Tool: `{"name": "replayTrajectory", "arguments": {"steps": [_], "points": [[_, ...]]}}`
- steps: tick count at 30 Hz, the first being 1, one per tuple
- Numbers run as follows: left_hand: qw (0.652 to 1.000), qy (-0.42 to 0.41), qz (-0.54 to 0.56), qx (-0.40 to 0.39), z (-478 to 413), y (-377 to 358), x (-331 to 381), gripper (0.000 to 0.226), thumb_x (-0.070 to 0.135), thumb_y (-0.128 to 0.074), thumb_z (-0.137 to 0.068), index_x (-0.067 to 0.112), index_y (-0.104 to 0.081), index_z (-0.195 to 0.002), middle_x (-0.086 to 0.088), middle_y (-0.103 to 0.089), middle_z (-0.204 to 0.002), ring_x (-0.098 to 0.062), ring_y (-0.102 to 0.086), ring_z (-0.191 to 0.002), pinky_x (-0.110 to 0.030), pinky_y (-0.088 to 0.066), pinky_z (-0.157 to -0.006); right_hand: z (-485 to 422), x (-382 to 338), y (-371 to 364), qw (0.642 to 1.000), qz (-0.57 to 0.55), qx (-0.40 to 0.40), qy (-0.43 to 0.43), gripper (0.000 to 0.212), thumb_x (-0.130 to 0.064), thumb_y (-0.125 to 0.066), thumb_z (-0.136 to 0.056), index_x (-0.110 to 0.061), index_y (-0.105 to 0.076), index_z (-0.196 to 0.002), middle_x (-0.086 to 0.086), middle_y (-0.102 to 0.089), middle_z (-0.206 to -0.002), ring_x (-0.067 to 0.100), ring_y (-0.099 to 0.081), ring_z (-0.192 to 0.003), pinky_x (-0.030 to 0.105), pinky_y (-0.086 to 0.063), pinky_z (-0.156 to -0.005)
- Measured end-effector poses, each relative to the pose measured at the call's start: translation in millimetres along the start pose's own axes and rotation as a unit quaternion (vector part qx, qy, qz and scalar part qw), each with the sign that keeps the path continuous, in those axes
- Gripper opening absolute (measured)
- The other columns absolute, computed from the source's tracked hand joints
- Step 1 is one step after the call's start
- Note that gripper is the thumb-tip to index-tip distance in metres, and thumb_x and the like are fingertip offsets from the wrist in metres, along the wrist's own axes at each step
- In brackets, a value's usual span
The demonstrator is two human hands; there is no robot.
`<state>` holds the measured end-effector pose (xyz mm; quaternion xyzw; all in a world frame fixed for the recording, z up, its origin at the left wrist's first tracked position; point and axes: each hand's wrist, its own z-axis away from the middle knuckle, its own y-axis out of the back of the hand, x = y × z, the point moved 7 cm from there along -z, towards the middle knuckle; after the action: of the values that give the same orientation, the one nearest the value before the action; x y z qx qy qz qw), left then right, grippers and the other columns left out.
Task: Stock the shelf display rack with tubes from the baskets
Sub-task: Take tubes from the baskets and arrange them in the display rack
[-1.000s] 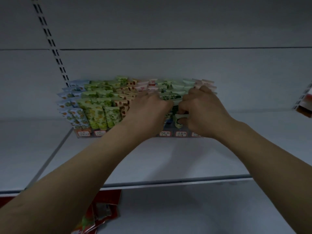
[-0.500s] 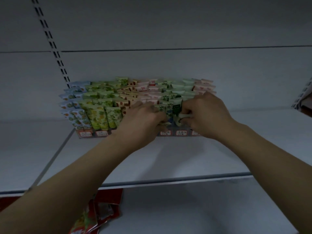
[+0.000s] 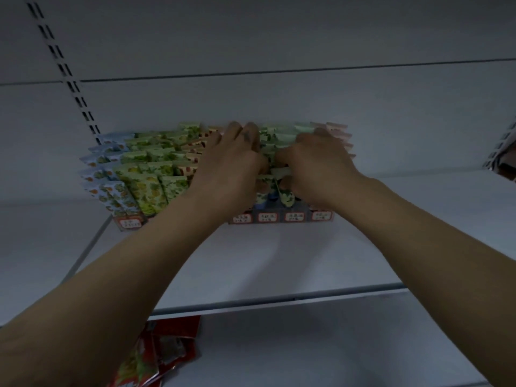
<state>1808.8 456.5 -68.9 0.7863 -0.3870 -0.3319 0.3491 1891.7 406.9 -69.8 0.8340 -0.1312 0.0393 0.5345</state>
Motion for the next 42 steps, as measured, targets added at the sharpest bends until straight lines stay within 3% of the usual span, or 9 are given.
{"name": "replayTrajectory", "arguments": {"steps": [5, 11, 15, 23, 30, 33, 37, 40, 42], "points": [[0.996, 0.014, 0.068, -0.055, 4.4, -10.0, -9.6, 0.022, 0.031, -0.068, -0.084, 0.017, -0.067, -0.101, -0.004, -0.052, -0.123, -0.029, -0.039, -0.119, -0.040, -0.034, -0.086, -6.2, 13.2, 1.7, 1.000, -0.030, -0.001, 0.011, 0.031, -0.031, -0.069, -0.081, -0.025, -0.067, -0.111, 0.008, -0.061, -0.096, 0.025, -0.049, -0.100, 0.033, -0.025, -0.089], [0.989, 0.009, 0.133, -0.071, -1.0, -14.0, -10.2, 0.020, 0.035, -0.067, -0.083, 0.020, -0.054, -0.082, -0.004, -0.050, -0.120, -0.026, -0.035, -0.115, -0.045, -0.039, -0.091, -6.6, 14.6, -1.9, 0.997, -0.073, -0.003, 0.009, 0.027, -0.029, -0.074, -0.076, -0.020, -0.070, -0.102, 0.013, -0.057, -0.092, 0.029, -0.050, -0.098, 0.031, -0.025, -0.087], [0.984, -0.006, 0.161, -0.081, -2.8, -15.3, -13.9, 0.025, 0.038, -0.069, -0.081, 0.028, -0.047, -0.079, 0.001, -0.049, -0.128, -0.025, -0.034, -0.117, -0.044, -0.037, -0.094, -2.6, 16.9, -3.1, 0.998, -0.065, 0.010, 0.017, 0.027, -0.028, -0.076, -0.074, -0.017, -0.072, -0.098, 0.012, -0.059, -0.088, 0.027, -0.052, -0.093, 0.029, -0.021, -0.084], [0.976, -0.011, 0.184, -0.113, -4.9, -16.0, -14.7, 0.029, 0.036, -0.072, -0.080, 0.029, -0.045, -0.073, 0.002, -0.053, -0.124, -0.025, -0.033, -0.114, -0.051, -0.039, -0.092, -1.3, 19.3, -3.8, 0.997, -0.076, 0.016, 0.015, 0.028, -0.028, -0.077, -0.074, -0.016, -0.071, -0.099, 0.013, -0.058, -0.091, 0.029, -0.052, -0.097, 0.030, -0.023, -0.088], [0.975, 0.004, 0.200, -0.101, -2.2, -17.6, -14.6, 0.029, 0.031, -0.072, -0.079, 0.030, -0.044, -0.071, 0.006, -0.054, -0.123, -0.021, -0.031, -0.115, -0.046, -0.036, -0.091, -0.5, 20.7, -6.6, 0.996, -0.081, 0.028, 0.031, 0.022, -0.026, -0.076, -0.073, -0.014, -0.070, -0.090, 0.013, -0.057, -0.087, 0.029, -0.052, -0.093, 0.028, -0.023, -0.087], [0.982, 0.001, 0.164, -0.097, -5.7, -18.1, -8.0, 0.014, 0.031, -0.067, -0.083, 0.026, -0.054, -0.080, 0.003, -0.051, -0.120, -0.025, -0.031, -0.116, -0.043, -0.035, -0.087, 6.1, 17.1, -8.7, 0.993, -0.085, 0.051, 0.064, 0.019, -0.025, -0.075, -0.065, -0.012, -0.070, -0.077, 0.016, -0.058, -0.073, 0.033, -0.057, -0.077, 0.032, -0.026, -0.081], [0.985, -0.004, 0.154, -0.080, 0.8, -22.6, -6.5, 0.012, 0.031, -0.065, -0.082, 0.021, -0.061, -0.087, -0.001, -0.049, -0.117, -0.027, -0.032, -0.116, -0.049, -0.036, -0.090, 14.9, 14.8, -8.0, 0.991, -0.086, 0.068, 0.075, 0.017, -0.027, -0.067, -0.058, -0.012, -0.066, -0.066, 0.013, -0.058, -0.067, 0.032, -0.058, -0.072, 0.032, -0.034, -0.081], [0.984, -0.019, 0.172, -0.040, 10.5, -20.1, -8.9, 0.012, 0.036, -0.063, -0.076, 0.027, -0.054, -0.074, -0.003, -0.053, -0.111, -0.029, -0.036, -0.114, -0.050, -0.036, -0.090, 9.2, 8.6, -9.9, 0.991, -0.078, 0.052, 0.091, 0.015, -0.023, -0.072, -0.058, -0.011, -0.067, -0.066, 0.016, -0.057, -0.068, 0.033, -0.058, -0.071, 0.032, -0.029, -0.078], [0.983, -0.019, 0.181, -0.033, 14.4, -21.2, -7.6, 0.020, 0.037, -0.064, -0.075, 0.031, -0.045, -0.072, -0.005, -0.053, -0.108, -0.029, -0.037, -0.113, -0.048, -0.035, -0.088, 1.1, 9.8, -13.3, 0.992, -0.082, 0.025, 0.087, 0.017, -0.017, -0.079, -0.060, -0.010, -0.067, -0.069, 0.018, -0.057, -0.069, 0.035, -0.057, -0.072, 0.034, -0.033, -0.080]]}}
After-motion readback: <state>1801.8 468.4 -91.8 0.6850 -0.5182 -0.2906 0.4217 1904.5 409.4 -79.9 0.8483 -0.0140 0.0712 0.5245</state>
